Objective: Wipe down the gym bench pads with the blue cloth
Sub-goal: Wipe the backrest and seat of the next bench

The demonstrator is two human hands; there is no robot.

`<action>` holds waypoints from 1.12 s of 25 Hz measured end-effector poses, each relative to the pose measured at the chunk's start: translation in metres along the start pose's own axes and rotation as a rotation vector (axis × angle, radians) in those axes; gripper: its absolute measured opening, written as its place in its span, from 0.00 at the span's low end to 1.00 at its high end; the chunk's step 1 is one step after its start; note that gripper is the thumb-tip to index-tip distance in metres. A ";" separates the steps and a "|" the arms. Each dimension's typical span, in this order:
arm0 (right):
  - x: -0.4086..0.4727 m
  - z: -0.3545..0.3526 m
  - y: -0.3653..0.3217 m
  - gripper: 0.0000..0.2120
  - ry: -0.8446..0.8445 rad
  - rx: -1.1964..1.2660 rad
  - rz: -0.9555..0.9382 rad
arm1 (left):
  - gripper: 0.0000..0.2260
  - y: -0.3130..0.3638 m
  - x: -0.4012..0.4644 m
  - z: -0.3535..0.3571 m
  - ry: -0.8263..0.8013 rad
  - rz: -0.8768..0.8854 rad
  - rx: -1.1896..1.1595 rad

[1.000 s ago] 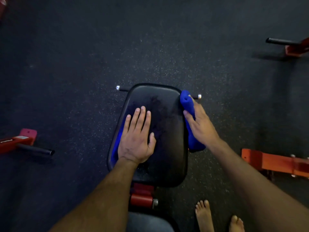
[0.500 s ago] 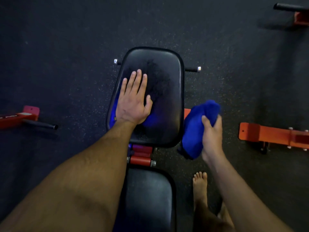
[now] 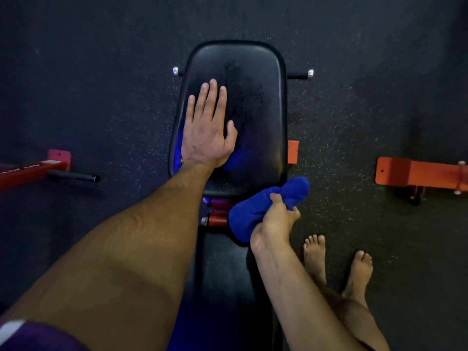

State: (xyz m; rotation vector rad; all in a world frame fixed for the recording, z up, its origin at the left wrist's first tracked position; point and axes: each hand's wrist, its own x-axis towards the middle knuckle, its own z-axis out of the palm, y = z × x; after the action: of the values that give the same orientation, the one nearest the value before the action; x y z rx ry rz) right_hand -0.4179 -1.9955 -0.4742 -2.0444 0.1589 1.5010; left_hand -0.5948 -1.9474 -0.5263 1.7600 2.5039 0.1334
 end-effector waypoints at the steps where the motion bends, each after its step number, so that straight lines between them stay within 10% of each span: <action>1: -0.004 0.005 0.009 0.13 0.013 0.044 0.034 | 0.32 -0.001 0.000 0.000 0.002 -0.003 -0.007; 12: -0.003 0.004 0.056 0.29 -0.107 0.071 0.064 | 0.33 0.002 -0.001 -0.005 -0.082 0.033 0.017; 16: -0.003 -0.005 0.038 0.26 -0.208 0.018 0.131 | 0.30 -0.048 0.021 -0.026 -0.184 0.399 0.119; 23: -0.024 0.056 0.093 0.29 0.088 -0.038 0.022 | 0.28 -0.085 0.033 -0.010 -0.136 0.582 0.006; 28: -0.038 0.088 0.150 0.31 -0.008 -0.004 0.123 | 0.28 -0.091 0.036 -0.009 -0.131 0.574 -0.047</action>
State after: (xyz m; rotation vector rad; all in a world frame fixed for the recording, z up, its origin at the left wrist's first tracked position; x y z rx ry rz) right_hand -0.5685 -2.0809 -0.5148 -2.0641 0.2832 1.5843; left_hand -0.6929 -1.9448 -0.5281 2.3244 1.8287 0.1023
